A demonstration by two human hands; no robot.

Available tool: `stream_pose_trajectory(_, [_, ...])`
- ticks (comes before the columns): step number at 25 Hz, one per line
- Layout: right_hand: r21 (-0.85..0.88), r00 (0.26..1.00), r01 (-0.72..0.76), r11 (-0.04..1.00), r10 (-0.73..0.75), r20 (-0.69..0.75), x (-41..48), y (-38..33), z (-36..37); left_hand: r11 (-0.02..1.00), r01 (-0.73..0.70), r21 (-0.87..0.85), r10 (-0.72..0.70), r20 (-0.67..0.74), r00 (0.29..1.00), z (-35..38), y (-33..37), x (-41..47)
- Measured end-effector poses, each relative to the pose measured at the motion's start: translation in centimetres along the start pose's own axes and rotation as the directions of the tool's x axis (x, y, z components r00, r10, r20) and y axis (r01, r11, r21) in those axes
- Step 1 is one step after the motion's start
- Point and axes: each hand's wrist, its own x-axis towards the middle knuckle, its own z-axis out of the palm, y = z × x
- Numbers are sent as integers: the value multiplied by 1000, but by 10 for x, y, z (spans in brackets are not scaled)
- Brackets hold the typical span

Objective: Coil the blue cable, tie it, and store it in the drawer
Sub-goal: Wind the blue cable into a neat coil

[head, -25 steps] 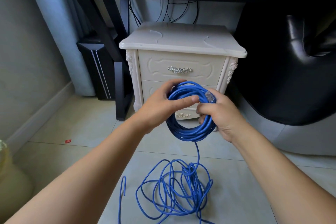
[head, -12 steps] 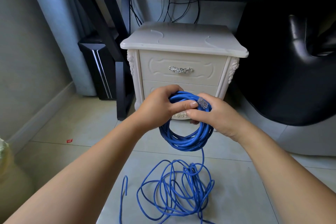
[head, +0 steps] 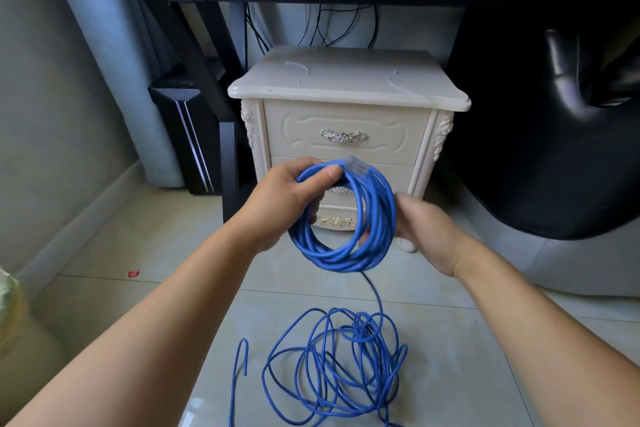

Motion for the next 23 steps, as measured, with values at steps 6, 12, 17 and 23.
stream_pose_trajectory(6, [42, 996, 76, 996, -74, -49, -5, -7, -8, 972, 36, 232, -36, -4, 999, -22, -5, 1])
stream_pose_trajectory(12, [55, 992, 112, 992, -108, -65, -12, -16, -2, 936, 13, 352, 68, -217, 974, -24, -6, 8])
stream_pose_trajectory(17, [89, 993, 69, 994, -60, -97, -13, -6, 26, 996, 63, 66, -31, -404, 914, -17, -12, 12])
stream_pose_trajectory(23, [93, 986, -10, 996, 25, -162, -3, -3, 40, 996, 85, -33, -91, -419, 903, -4, -6, 9])
